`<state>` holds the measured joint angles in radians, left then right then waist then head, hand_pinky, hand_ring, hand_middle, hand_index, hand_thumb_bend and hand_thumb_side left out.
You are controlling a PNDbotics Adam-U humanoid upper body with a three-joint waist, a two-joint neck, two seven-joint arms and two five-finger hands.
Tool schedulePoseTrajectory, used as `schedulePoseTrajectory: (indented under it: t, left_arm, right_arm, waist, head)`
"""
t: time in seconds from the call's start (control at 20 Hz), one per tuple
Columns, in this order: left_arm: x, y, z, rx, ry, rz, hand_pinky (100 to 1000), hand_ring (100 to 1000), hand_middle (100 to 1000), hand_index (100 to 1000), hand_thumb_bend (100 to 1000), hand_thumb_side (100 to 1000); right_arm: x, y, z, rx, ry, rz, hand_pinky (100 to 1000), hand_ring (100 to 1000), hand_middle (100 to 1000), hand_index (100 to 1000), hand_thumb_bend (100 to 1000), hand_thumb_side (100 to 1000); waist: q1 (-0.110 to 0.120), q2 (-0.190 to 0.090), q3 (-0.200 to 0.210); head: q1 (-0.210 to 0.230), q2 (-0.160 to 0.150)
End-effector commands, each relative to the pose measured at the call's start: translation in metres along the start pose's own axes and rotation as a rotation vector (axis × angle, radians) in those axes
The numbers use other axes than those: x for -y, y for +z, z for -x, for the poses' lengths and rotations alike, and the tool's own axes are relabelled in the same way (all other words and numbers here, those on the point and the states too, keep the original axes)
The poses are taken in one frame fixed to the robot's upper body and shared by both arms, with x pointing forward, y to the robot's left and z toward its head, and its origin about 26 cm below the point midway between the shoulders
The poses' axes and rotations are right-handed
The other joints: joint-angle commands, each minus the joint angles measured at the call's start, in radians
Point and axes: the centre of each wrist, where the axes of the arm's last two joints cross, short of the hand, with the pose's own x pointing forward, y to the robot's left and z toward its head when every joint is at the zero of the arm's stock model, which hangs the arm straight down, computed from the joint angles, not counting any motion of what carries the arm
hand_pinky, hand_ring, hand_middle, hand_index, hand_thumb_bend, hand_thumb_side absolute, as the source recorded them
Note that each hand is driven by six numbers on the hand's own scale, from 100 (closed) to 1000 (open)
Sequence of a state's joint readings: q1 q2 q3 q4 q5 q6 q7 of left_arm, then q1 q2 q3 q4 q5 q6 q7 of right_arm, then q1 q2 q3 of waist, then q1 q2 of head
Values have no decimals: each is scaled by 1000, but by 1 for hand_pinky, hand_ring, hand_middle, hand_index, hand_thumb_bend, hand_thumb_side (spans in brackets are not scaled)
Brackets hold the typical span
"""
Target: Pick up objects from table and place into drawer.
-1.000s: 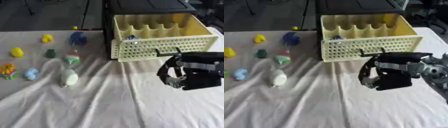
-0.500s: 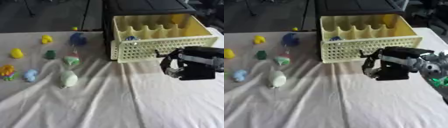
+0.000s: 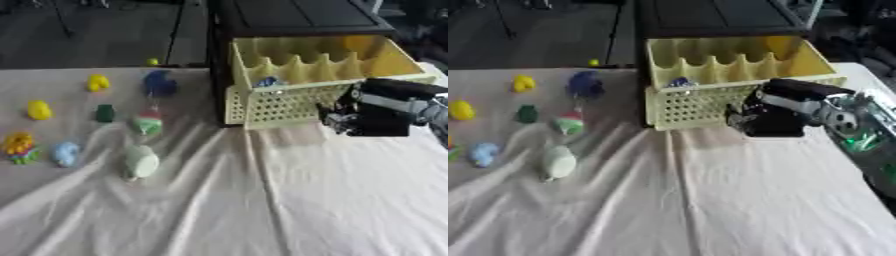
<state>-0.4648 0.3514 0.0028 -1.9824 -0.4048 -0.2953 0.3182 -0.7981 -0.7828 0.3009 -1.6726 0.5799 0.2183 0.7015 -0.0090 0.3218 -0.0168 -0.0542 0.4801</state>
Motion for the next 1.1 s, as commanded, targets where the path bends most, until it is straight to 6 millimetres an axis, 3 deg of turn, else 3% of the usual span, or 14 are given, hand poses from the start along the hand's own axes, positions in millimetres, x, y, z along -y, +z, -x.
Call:
schedulePoseTrajectory:
  t: [0.05,0.25,0.6,0.8,1.1]
  left_arm:
    - [-3,-4,-4,21,4,0,664,838,822,905,121,1000]
    - [-2,-4,-4,18,7,2,659,838,823,904,117,1000]
    - [-1,-3,-4,13,15,1,658,837,823,901,113,1000]
    - [-1,-3,-5,14,19,0,658,837,822,898,109,1000]
    - [0,-4,-5,16,26,5,657,837,822,896,105,1000]
  right_arm:
    - [-7,-10,17,-48,-7,-26,225,510,773,869,100,1000]
    - [-8,-18,24,-57,-17,-25,230,516,780,884,100,1000]
    - [-4,-26,21,1,-42,-29,231,513,778,909,100,1000]
    - [-2,-27,11,84,-61,-73,226,502,753,892,100,1000]
    - [7,-12,-10,144,6,-87,219,495,745,887,100,1000]
  waist:
    - [3,-8,5]
    - [2,-6,10]
    - [2,-1,16]
    - [1,3,15]
    - [-1,5,10]
  head:
    - [-1,-13]
    - [-5,-17]
    - [-15,-21]
    - [-18,-20]
    - [-16,-15]
